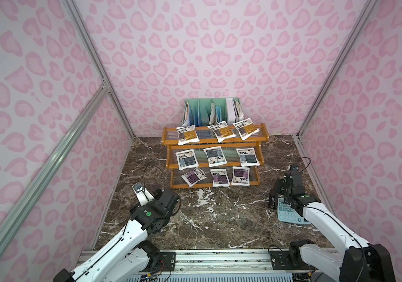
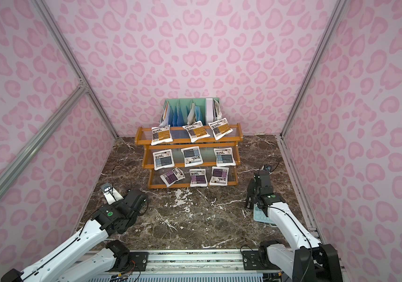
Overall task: Place the bagged coffee beans on the shelf by color
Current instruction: Reset both arms
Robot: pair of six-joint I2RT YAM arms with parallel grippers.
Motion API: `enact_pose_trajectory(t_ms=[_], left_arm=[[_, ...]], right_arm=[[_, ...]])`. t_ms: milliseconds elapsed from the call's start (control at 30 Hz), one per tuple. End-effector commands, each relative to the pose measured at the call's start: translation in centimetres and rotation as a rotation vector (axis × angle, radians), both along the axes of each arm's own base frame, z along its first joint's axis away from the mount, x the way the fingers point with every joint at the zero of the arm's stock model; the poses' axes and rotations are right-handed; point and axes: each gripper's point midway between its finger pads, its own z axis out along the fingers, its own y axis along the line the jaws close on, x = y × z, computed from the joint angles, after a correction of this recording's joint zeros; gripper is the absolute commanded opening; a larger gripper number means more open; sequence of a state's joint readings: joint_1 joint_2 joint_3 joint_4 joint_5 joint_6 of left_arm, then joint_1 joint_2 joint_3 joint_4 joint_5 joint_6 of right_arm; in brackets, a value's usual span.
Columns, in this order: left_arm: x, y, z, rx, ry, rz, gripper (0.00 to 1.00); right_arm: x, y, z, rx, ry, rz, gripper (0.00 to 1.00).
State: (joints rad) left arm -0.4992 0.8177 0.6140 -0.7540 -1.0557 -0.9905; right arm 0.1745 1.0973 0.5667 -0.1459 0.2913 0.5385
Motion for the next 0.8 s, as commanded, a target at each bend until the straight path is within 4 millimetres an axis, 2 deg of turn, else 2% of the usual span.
enact_pose_trajectory(t_ms=[0,167,267,333,400,533,600,633,700,767], left_arm=[[2.5,0.7,0.1,-0.015,0.037,-0.040,0.98],[4.3,4.4,-1.2,0.018,0.110,0.088,0.98],[6.7,4.3,-1.3,0.051,0.042,0.053,0.98],[8.3,4.0,-0.8,0.069,-0.049,0.015,0.98],[9.5,3.7,-1.6,0.081,-0.096,-0.038,0.98],[11.8,2.6,-4.7,0.059,-0.054,-0.138,0.98],[12.8,1.7,-5.7,0.041,-0.062,-0.196,0.98],[13.0,1.5,-6.2,0.039,-0.045,-0.208,0.98],[13.4,1.4,-6.4,0.040,-0.028,-0.214,0.98],[13.8,0.9,-6.3,0.037,-0.027,-0.254,0.98]], right_arm=[[0.5,-4.1,1.1,-0.061,-0.076,-0.241,0.24],[1.3,-7.5,2.5,-0.212,-0.189,-0.427,0.31],[1.7,-9.1,3.4,-0.359,-0.259,-0.483,0.37],[2.6,-9.5,3.4,-0.429,-0.267,-0.466,0.42],[3.2,-9.8,2.5,-0.464,-0.258,-0.475,0.45],[4.1,-9.4,1.6,-0.472,-0.331,-0.430,0.47],[5.0,-8.4,1.9,-0.456,-0.363,-0.360,0.49],[5.4,-7.8,1.4,-0.446,-0.363,-0.313,0.49],[5.4,-7.6,2.0,-0.464,-0.417,-0.290,0.50],[5.7,-6.5,1.8,-0.443,-0.421,-0.197,0.51]])
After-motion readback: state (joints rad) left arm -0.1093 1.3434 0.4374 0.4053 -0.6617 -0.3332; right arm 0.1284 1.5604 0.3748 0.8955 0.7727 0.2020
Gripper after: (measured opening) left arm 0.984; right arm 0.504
